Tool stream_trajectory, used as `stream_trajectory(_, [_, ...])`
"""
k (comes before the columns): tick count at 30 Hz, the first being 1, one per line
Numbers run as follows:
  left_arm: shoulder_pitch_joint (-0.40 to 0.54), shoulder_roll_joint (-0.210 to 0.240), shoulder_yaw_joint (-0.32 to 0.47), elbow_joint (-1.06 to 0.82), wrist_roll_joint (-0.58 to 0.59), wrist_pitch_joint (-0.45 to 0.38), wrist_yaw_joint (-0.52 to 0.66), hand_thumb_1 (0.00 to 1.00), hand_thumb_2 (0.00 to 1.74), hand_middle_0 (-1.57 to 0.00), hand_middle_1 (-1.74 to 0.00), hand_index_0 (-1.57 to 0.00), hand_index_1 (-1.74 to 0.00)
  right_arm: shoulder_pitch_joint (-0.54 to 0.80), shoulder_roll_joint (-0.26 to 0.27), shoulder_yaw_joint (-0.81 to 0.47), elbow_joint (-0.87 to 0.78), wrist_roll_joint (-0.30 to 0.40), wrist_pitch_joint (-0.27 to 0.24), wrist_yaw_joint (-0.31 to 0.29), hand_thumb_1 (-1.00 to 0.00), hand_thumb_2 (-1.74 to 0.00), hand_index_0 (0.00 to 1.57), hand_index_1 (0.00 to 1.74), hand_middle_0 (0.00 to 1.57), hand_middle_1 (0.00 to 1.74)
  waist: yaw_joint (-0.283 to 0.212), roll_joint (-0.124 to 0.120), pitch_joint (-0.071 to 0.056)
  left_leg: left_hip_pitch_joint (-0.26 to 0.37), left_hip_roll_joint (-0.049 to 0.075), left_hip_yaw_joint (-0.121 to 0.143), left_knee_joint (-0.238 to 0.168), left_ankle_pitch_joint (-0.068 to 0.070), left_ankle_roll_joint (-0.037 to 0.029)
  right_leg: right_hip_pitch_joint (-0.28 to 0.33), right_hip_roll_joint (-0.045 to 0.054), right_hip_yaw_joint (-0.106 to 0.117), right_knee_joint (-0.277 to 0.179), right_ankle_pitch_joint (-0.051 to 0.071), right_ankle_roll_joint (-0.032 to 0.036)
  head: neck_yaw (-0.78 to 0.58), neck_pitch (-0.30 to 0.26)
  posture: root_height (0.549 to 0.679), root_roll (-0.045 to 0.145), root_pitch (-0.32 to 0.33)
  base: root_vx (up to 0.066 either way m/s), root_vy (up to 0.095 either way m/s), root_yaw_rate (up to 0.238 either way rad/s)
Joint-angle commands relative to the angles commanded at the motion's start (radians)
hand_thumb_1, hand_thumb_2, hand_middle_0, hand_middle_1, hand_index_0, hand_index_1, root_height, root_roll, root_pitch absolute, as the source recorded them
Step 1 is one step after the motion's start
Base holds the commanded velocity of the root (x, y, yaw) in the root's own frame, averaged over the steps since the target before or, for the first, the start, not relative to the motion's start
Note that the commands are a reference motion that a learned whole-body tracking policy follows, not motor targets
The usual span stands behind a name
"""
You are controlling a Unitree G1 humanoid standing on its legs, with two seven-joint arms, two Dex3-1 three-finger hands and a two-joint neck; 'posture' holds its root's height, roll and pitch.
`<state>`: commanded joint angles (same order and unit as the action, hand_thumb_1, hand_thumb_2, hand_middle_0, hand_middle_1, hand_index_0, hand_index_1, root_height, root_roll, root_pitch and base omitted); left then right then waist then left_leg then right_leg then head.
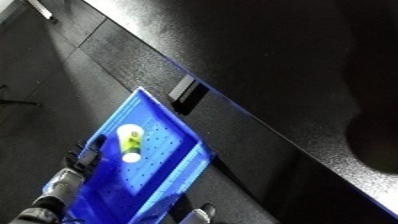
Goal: Pick up the object and place it into the box
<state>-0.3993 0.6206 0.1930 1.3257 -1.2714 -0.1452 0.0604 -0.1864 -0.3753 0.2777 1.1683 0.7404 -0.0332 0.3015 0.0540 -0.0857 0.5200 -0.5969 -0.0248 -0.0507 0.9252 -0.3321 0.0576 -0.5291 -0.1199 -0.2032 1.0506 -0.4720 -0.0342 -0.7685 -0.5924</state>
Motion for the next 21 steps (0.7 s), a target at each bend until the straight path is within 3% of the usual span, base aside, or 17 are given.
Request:
stream_trajectory(11, [-0.008,0.004,-0.007,0.016,-0.017,0.038,-0.041,0.00,0.00,0.00,0.00,0.00,0.00,-0.009,-0.004,0.001,-0.005,0.005,0.003,-0.009,0.00,0.00,0.00,0.00,0.00,0.00,-0.005,0.012,0.000,0.000,-0.004,0.004,-0.009,0.003,-0.0022,-0.005,0.0008,0.003,-0.011,0.006,-0.0033,0.032,0.000,0.598,0.034,-0.010,-0.005,0.005,-0.003])
stream_trajectory(16, [-0.012,0.000,-0.031,0.015,0.044,0.080,-0.102,0.00,0.00,0.00,0.00,0.00,0.00,-0.010,-0.001,0.000,-0.012,0.013,-0.001,-0.014,0.00,0.00,0.00,0.00,0.00,0.00,-0.005,0.011,0.000,0.001,-0.005,0.007,-0.013,0.000,-0.0009,-0.007,-0.0010,0.003,-0.015,0.011,0.0001,0.064,-0.001,0.599,0.031,-0.007,-0.018,-0.018,-0.015])
stream_trajectory(21, [-0.041,-0.026,-0.113,0.018,0.207,0.112,-0.190,0.00,0.00,0.00,0.00,0.00,0.00,-0.031,0.001,0.006,-0.015,0.023,-0.003,-0.025,0.00,0.00,0.00,0.00,0.00,0.00,-0.013,0.012,0.000,0.012,-0.003,0.015,-0.019,-0.004,-0.0008,-0.005,-0.0032,0.008,-0.031,0.028,0.0099,0.178,-0.029,0.601,0.028,-0.007,-0.026,-0.016,-0.085])
